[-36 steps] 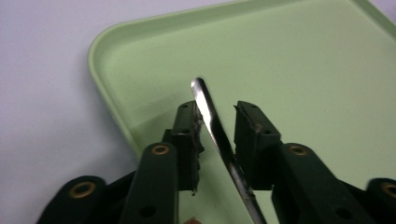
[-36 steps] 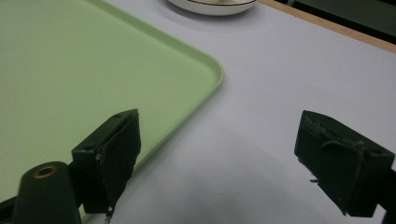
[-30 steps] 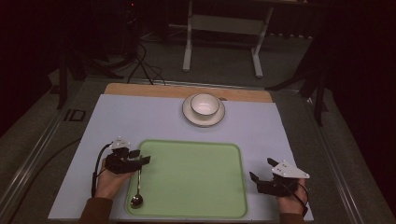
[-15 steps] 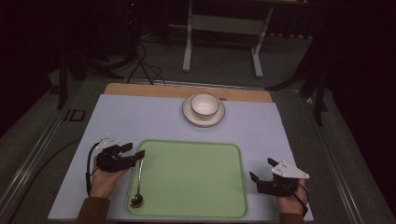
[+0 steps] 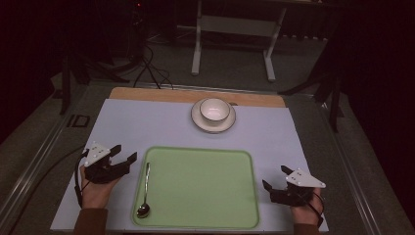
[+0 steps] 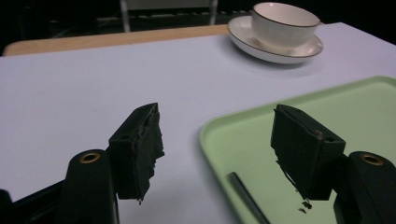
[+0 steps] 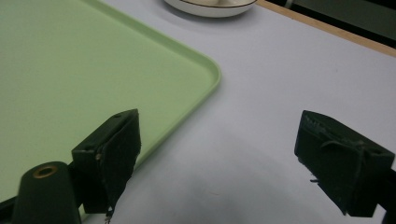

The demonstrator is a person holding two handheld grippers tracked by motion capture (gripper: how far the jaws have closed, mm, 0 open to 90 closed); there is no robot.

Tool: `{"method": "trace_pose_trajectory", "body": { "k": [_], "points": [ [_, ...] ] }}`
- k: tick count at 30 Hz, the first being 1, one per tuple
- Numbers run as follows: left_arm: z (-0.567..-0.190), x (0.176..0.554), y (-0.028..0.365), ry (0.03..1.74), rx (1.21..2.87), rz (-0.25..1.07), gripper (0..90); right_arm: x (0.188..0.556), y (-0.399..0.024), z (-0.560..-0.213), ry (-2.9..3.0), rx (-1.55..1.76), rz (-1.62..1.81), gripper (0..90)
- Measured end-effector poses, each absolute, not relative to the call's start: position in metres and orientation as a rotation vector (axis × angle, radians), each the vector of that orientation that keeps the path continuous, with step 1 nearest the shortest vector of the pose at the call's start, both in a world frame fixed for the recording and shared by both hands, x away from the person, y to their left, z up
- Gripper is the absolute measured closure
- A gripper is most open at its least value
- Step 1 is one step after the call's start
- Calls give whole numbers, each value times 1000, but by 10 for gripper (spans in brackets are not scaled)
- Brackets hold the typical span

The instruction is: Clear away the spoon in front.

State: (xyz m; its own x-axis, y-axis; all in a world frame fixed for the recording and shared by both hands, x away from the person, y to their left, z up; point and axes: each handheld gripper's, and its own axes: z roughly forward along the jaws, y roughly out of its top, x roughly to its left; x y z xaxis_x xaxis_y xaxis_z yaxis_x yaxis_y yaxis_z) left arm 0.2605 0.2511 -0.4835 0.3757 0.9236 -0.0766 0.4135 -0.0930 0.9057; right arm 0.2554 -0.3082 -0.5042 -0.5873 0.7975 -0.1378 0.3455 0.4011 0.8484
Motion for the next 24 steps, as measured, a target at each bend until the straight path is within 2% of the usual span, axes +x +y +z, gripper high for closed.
{"method": "trace_pose_trajectory", "body": {
  "k": [16,24],
  "points": [
    [-484,234,300,1287,1591,832,333,253,-325,-500,2047,1015,1147,142],
    [-488,233,307,1319,1605,916,331,251,-333,-497,2009,1016,1185,142]
  ]
}}
